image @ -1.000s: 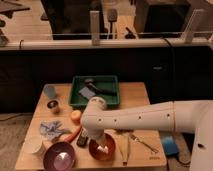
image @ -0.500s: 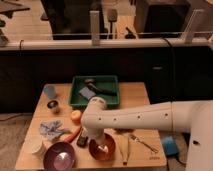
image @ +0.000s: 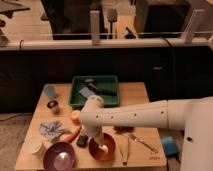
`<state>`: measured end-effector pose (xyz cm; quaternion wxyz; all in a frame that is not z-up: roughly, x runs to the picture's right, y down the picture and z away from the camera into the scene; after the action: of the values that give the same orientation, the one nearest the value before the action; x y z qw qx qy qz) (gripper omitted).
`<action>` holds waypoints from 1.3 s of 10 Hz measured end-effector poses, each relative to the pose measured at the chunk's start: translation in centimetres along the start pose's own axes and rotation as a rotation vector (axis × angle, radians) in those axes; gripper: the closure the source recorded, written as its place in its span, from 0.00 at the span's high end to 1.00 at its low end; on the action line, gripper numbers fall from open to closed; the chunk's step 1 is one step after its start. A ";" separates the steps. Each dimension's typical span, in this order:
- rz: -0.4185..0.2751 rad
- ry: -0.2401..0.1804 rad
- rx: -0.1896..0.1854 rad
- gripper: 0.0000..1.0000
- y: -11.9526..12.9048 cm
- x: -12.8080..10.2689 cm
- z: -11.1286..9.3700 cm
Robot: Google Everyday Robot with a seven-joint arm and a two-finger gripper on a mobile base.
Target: Place eraser in purple bowl
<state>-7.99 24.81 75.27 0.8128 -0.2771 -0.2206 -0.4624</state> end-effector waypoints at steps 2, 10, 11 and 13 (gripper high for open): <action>-0.002 0.009 -0.006 0.80 -1.1 0.4 -0.6; -0.059 0.035 -0.053 0.80 -3.4 0.5 -3.1; -0.069 0.035 -0.052 0.80 -3.8 0.4 -3.3; -0.098 0.033 -0.046 0.80 -5.0 0.2 -3.5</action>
<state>-11.89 20.31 74.03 0.7863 -0.2769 -0.2096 -0.5110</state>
